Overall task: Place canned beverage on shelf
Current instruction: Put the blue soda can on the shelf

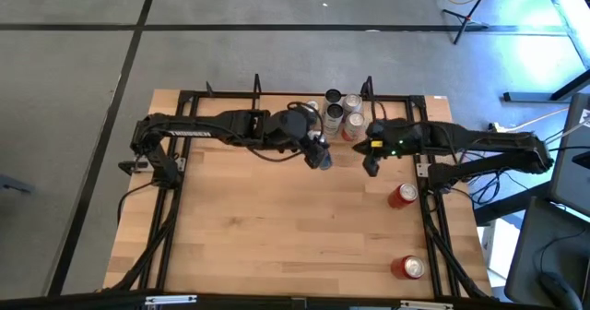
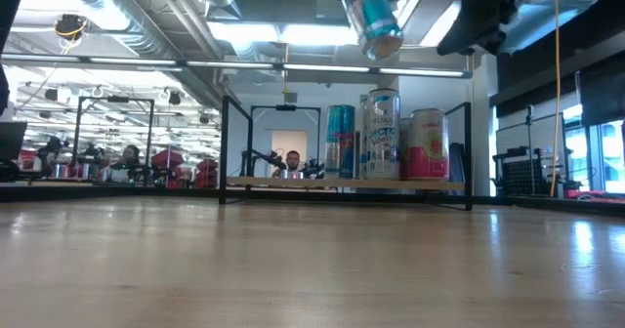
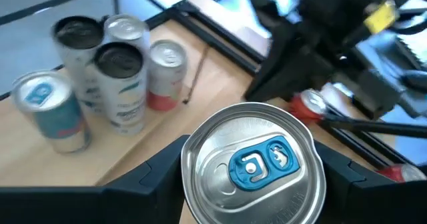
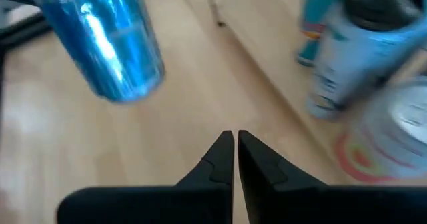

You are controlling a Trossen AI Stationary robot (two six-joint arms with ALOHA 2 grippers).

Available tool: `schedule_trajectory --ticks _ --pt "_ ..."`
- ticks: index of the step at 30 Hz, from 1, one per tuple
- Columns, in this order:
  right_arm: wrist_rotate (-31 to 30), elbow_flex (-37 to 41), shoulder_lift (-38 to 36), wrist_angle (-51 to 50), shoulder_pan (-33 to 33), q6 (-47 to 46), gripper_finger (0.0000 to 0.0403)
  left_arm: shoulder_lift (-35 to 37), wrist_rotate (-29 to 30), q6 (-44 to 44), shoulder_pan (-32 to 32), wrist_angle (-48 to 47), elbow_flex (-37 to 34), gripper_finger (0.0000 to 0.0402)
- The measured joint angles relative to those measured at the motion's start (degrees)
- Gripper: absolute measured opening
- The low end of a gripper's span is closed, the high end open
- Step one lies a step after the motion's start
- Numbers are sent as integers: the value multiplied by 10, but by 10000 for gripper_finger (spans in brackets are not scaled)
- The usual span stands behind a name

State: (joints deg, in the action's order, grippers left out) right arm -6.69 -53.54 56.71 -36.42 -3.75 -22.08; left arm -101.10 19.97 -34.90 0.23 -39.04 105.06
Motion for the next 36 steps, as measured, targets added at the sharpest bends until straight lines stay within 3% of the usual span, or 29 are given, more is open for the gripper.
schedule_trajectory --ticks 8,17,36 --pt "-44 0 -27 -62 -7 1 14 -29 84 8 42 -26 -1 211" --pt "-46 0 -25 -86 -7 1 14 -85 97 6 91 -22 -1 211" --pt "-58 0 -25 -87 -8 1 14 -164 128 -4 125 -12 -1 222"
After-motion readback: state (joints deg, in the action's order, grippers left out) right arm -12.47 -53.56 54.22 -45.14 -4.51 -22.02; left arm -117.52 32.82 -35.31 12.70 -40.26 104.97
